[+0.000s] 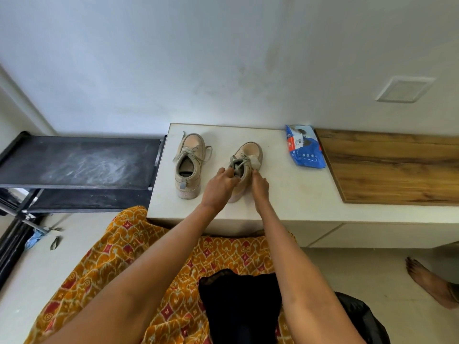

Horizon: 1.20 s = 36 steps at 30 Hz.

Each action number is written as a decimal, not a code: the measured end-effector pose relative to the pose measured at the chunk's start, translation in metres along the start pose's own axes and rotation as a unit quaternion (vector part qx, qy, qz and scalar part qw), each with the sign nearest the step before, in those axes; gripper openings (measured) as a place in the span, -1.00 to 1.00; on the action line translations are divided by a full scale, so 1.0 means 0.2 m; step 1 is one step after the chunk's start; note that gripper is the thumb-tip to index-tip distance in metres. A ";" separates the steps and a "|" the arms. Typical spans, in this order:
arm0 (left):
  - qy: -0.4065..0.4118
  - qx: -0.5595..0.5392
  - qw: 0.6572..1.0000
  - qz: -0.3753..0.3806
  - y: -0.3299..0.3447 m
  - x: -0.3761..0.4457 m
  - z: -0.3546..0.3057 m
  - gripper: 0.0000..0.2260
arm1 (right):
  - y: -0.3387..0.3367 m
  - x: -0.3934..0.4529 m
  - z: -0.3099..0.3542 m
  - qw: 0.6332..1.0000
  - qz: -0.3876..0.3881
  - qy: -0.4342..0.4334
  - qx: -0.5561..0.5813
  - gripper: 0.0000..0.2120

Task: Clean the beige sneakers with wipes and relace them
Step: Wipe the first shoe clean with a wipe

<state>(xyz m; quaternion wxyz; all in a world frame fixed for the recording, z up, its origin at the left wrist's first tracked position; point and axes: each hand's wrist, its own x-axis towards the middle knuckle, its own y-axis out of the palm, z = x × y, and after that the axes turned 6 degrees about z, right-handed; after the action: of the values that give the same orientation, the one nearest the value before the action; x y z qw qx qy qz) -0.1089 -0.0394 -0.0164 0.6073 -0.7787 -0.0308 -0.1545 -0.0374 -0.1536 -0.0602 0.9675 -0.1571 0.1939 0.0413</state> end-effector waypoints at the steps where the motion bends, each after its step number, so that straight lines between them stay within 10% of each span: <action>1: 0.000 0.000 1.000 -0.005 0.00 0.00 0.00 -0.83 | 0.01 0.00 -0.06 1.000 0.003 -0.011 -0.001 -0.49; 10: 0.009 -0.005 1.000 -0.017 0.03 0.01 0.02 -0.82 | 0.01 -0.31 -0.21 0.978 0.020 -0.189 -0.088 -0.68; 20: -0.007 -0.010 1.000 0.000 0.02 0.01 0.02 -0.85 | -0.13 -0.08 0.05 0.968 -0.100 -0.191 -0.125 -0.76; 26: 0.006 -0.008 1.000 -0.001 0.03 0.01 0.03 -0.84 | -0.19 -0.02 0.04 0.983 0.039 -0.130 -0.121 -0.71; 36: 0.016 -0.006 1.000 -0.010 0.03 0.01 0.04 -0.83 | -0.23 -0.01 0.02 0.862 -0.112 -0.302 -0.390 -0.83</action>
<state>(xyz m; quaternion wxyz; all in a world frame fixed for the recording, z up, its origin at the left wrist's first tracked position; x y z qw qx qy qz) -0.1037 -0.0339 -0.0227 0.6014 -0.7795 -0.0274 -0.1731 -0.0316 -0.1965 -0.0423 0.8363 -0.5224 -0.1587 0.0501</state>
